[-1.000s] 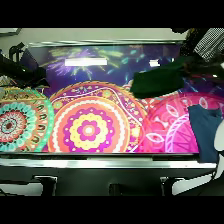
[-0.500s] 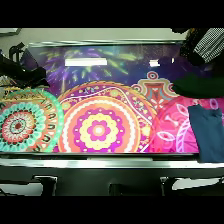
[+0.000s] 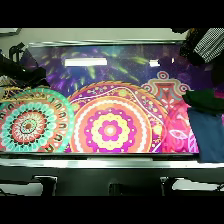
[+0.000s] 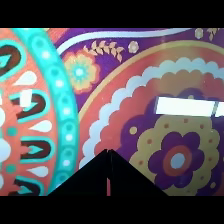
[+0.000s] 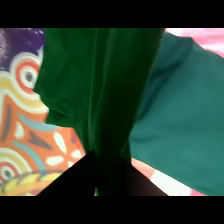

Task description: Fold the clothes and pants, and hang the long-sleeved shirts on hangers.

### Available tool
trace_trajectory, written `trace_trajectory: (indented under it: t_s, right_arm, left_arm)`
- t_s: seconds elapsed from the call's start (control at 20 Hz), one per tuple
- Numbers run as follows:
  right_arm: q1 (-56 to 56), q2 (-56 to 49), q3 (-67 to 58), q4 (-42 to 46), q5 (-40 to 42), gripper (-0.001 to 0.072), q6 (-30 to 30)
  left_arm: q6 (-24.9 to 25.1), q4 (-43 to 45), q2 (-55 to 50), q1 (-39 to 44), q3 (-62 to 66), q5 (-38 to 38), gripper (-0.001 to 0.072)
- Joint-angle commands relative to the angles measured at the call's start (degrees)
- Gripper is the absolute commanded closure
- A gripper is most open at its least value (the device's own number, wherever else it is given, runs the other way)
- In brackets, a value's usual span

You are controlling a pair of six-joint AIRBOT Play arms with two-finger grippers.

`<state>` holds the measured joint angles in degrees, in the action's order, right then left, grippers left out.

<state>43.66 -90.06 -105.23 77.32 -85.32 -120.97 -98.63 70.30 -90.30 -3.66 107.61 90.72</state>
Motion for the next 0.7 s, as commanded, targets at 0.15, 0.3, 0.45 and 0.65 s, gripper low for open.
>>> trace_trajectory:
  t_s: [0.15,0.3,0.45,0.65]
  right_arm:
    - [0.07,0.59,0.96,10.62,-15.10,0.0680,4.70]
    - [0.07,1.03,4.20,15.72,-17.81,0.0680,8.96]
    - [0.07,3.39,10.93,19.28,-17.14,0.0680,9.75]
    - [0.07,7.04,21.16,21.99,-13.42,0.0679,9.09]
  left_arm:
    - [-0.02,0.00,-0.02,1.53,0.00,2.69,0.0692]
    - [-0.04,0.00,-0.02,1.97,0.00,2.93,0.0692]
    - [-0.92,0.00,0.09,1.97,0.00,2.97,0.0692]
    - [-0.92,0.02,0.09,1.97,0.00,2.97,0.0692]
